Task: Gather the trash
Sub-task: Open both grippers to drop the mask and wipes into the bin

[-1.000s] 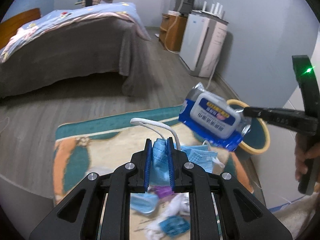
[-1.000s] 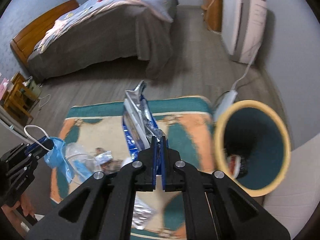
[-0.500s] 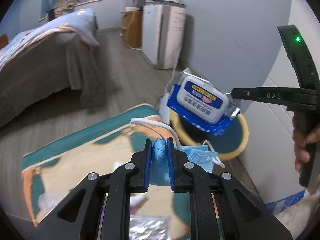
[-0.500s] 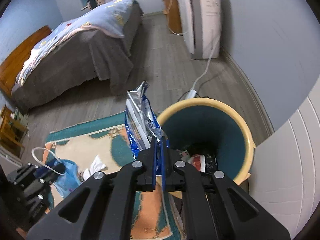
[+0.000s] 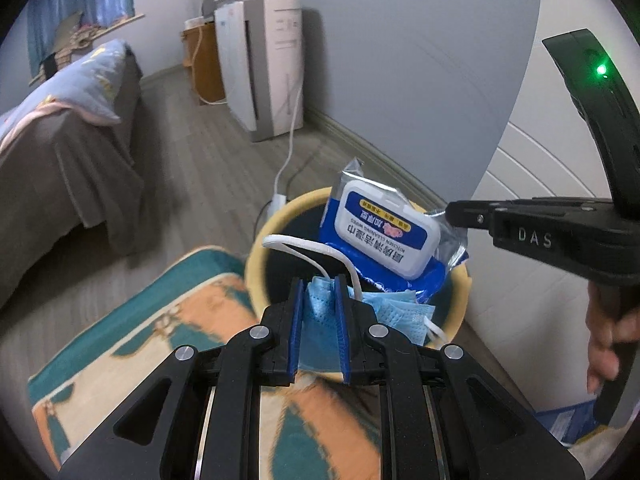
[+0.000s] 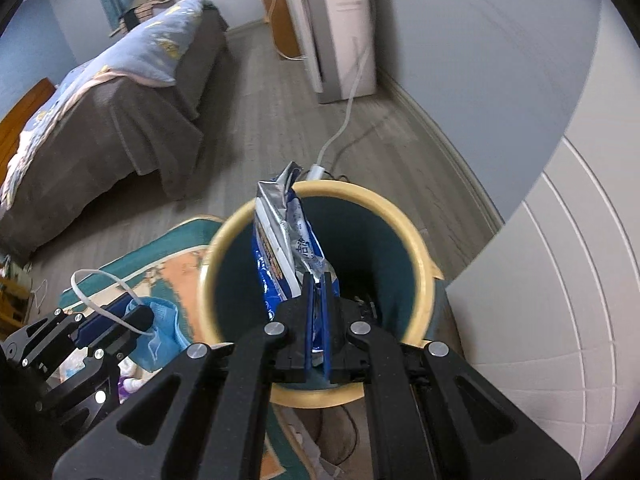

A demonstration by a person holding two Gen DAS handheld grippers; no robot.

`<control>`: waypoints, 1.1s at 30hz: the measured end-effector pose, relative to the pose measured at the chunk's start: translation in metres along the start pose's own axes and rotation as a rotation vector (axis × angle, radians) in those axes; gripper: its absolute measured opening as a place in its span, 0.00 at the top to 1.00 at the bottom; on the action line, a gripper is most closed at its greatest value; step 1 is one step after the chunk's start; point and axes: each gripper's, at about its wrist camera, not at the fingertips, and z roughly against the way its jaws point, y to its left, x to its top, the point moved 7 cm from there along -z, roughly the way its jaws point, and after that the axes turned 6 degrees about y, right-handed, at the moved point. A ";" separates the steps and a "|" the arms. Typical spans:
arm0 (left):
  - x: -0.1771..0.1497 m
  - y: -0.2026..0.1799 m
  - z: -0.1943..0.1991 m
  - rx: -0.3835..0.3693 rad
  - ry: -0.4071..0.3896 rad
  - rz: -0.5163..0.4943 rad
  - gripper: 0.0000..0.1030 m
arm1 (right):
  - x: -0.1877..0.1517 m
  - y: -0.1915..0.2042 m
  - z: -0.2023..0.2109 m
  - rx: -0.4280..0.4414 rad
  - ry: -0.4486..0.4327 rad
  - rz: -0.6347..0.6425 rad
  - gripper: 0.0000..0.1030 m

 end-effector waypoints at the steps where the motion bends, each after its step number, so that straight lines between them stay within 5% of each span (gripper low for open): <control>1: 0.003 -0.003 -0.005 0.002 0.004 -0.004 0.84 | -0.001 0.000 -0.002 -0.006 0.002 -0.005 0.97; 9: 0.025 -0.019 -0.014 0.013 -0.044 -0.028 0.82 | 0.001 -0.008 -0.005 -0.029 -0.006 -0.044 0.95; 11: 0.030 -0.021 -0.010 0.008 -0.064 -0.026 0.74 | 0.001 -0.011 -0.005 -0.031 -0.005 -0.059 0.91; 13: 0.032 -0.022 -0.008 0.002 -0.072 -0.018 0.51 | 0.001 -0.012 -0.006 -0.023 -0.001 -0.070 0.87; 15: 0.031 -0.020 -0.005 0.007 -0.082 -0.015 0.38 | 0.001 -0.012 -0.007 -0.027 -0.001 -0.068 0.80; 18: 0.030 -0.012 -0.002 0.032 -0.091 0.007 0.26 | 0.001 -0.010 -0.007 -0.021 0.001 -0.066 0.68; 33: -0.005 0.058 0.033 0.085 -0.077 0.112 0.15 | 0.003 0.029 -0.002 -0.011 -0.001 0.005 0.25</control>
